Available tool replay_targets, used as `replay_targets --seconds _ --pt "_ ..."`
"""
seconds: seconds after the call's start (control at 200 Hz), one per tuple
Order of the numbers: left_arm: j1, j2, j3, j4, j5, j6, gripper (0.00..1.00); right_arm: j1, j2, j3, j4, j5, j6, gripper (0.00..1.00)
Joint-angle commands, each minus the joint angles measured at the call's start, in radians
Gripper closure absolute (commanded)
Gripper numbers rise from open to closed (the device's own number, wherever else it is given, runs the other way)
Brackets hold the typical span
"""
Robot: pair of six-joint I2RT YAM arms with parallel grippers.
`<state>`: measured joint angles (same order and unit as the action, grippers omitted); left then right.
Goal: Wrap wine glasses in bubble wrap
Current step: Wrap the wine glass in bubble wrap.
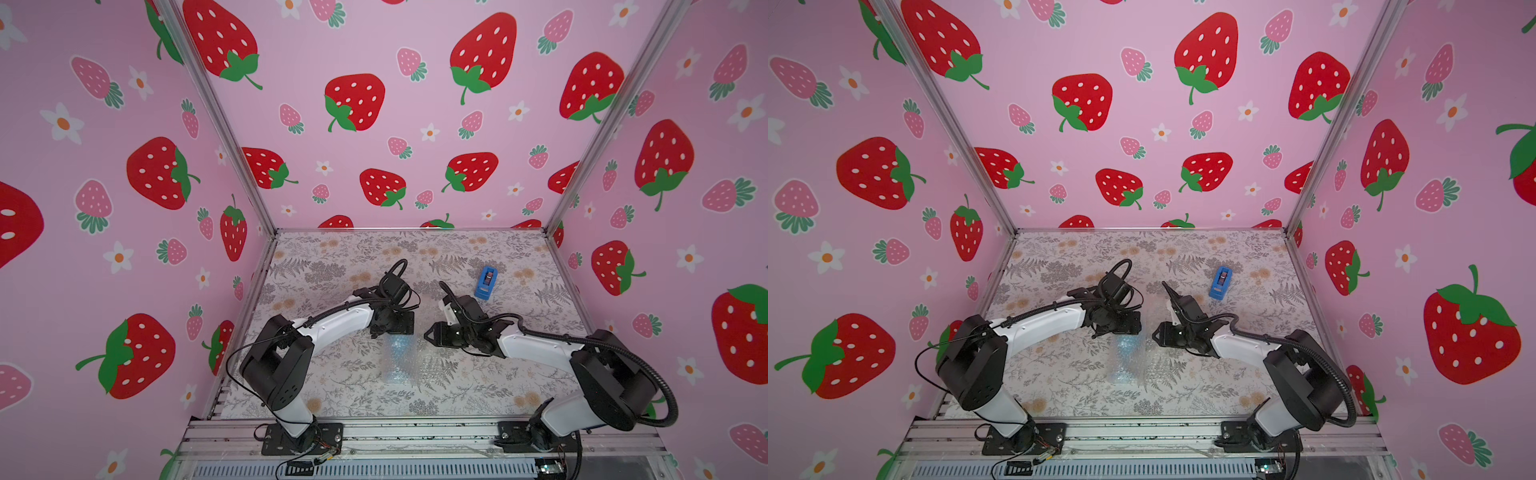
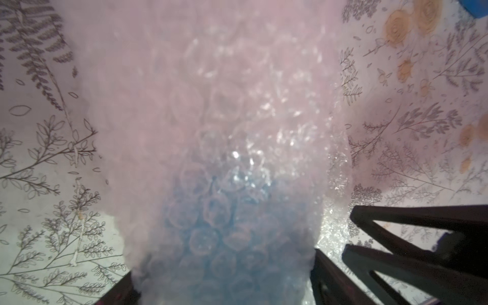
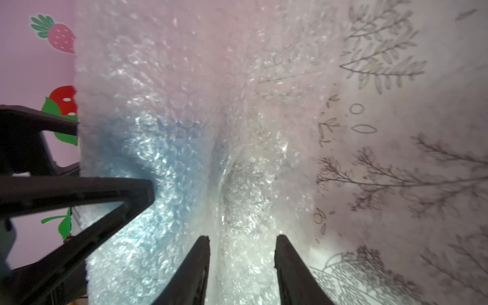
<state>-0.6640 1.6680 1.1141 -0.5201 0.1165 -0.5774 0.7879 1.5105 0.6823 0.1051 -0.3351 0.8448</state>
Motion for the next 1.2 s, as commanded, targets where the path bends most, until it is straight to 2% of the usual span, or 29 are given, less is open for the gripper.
replay_targets --seconds 0.0,0.15,0.53,0.855,1.061,1.196 --pt "0.026 -0.051 -0.042 0.028 0.078 -0.016 0.09 0.011 0.047 0.012 0.135 -0.078 0.063 0.55" --pt "0.075 -0.105 -0.119 0.108 0.161 -0.033 0.03 0.023 0.103 0.05 0.179 -0.099 0.077 0.51" --pt "0.151 -0.144 -0.229 0.233 0.27 -0.048 0.01 0.045 0.186 0.117 0.176 -0.096 0.068 0.49" --pt "0.173 -0.161 -0.231 0.233 0.299 -0.012 0.01 0.047 0.267 0.164 0.133 -0.065 0.056 0.49" --pt "0.182 -0.224 -0.305 0.333 0.291 0.045 0.01 0.047 0.301 0.187 0.122 -0.063 0.044 0.49" --pt "0.208 -0.208 -0.275 0.265 0.274 0.079 0.01 0.047 0.323 0.201 0.122 -0.062 0.036 0.49"
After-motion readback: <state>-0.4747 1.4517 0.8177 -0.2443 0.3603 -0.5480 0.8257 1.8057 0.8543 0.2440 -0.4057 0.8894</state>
